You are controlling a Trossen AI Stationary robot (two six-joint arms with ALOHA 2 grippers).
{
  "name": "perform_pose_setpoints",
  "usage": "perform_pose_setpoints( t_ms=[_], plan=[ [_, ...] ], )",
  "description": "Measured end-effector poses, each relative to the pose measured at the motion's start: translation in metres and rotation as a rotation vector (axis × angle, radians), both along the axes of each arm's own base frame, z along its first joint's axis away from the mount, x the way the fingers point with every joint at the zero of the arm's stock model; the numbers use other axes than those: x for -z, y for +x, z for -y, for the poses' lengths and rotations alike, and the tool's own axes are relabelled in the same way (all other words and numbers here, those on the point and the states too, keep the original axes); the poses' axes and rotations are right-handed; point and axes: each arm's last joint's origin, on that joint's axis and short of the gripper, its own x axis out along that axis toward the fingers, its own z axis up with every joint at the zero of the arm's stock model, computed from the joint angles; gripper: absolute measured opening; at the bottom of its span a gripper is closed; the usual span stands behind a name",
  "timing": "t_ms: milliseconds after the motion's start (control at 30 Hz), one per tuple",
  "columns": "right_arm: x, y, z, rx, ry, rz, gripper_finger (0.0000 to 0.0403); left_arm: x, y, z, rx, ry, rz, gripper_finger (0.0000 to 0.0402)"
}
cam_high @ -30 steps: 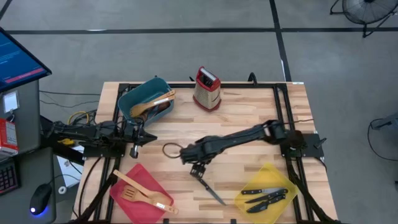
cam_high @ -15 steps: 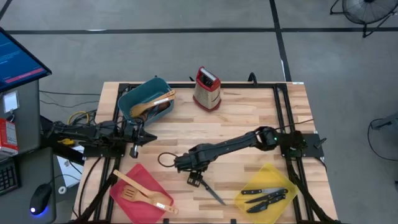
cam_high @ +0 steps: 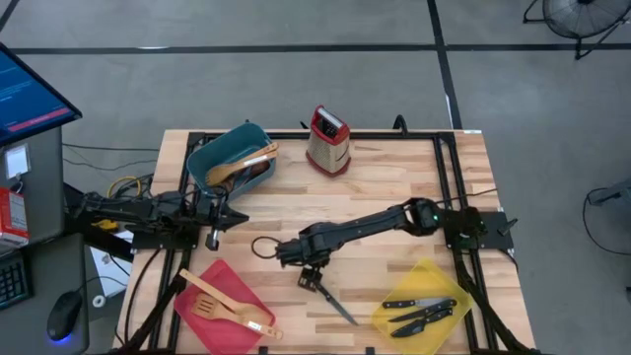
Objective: Pick & Place Kitchen Items
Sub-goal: Put the black table knife into the yellow bin
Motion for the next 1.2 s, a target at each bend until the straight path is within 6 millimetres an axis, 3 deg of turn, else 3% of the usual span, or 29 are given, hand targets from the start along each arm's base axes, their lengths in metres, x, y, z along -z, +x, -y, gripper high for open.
perform_pose_setpoints(
  t_ms=[1200],
  plan=[
    [-0.009, 0.013, 0.011, -0.010, 0.015, 0.138, 0.0260, -0.002, 0.000, 0.000, 0.000, -0.002, 0.018, 0.0008]
  ],
)
